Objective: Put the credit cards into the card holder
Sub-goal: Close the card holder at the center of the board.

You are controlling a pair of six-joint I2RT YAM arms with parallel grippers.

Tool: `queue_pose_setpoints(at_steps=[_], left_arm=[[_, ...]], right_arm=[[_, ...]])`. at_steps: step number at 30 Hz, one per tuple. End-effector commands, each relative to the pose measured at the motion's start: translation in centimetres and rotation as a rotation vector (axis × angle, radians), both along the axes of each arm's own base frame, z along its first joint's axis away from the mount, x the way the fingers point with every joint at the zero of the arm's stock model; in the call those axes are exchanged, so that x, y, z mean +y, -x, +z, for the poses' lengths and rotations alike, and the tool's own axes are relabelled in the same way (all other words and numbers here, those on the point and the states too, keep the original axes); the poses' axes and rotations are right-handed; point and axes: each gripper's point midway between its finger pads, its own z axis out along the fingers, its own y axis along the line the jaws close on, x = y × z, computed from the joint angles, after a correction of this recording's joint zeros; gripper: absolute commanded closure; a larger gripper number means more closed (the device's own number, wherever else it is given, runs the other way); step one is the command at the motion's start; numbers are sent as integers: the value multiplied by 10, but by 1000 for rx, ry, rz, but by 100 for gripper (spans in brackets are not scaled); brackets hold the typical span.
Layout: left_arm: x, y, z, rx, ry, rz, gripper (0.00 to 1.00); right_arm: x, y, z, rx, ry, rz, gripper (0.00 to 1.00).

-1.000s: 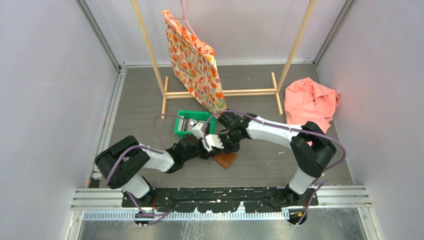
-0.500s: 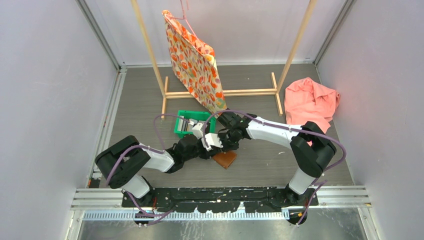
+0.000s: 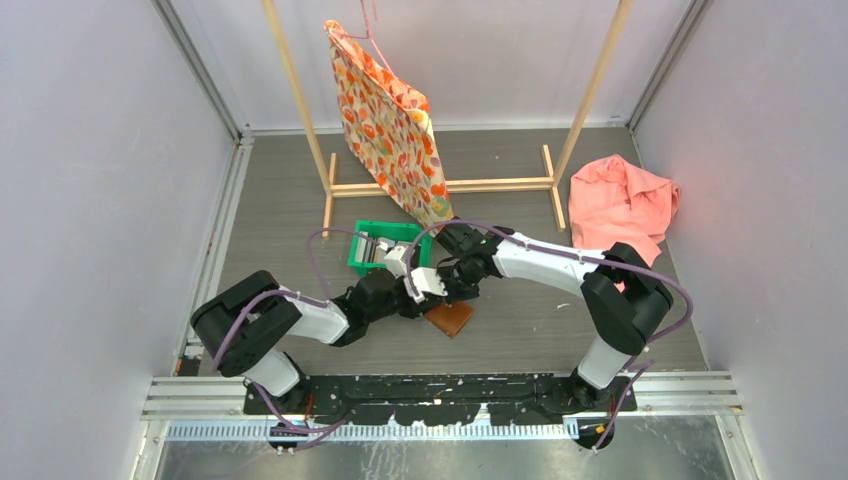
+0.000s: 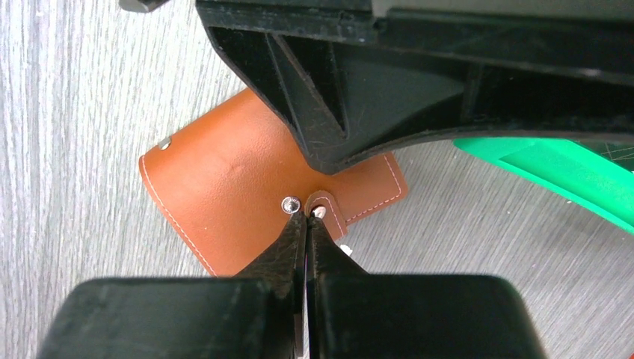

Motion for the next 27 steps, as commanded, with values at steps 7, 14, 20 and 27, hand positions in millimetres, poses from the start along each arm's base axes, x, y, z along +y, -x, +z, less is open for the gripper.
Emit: queue_pose_setpoints(at_steps=[7, 14, 20, 27], left_arm=[[3, -1, -9, 13, -25, 6, 99], [2, -1, -9, 15, -26, 5, 99], [2, -1, -10, 17, -25, 3, 99], [3, 0, -10, 18, -24, 5, 99]], right_arm=[[1, 2, 22, 18, -51, 3, 99], [0, 14, 25, 72, -68, 36, 99], [5, 12, 19, 54, -57, 13, 99], [8, 16, 12, 56, -39, 25, 99]])
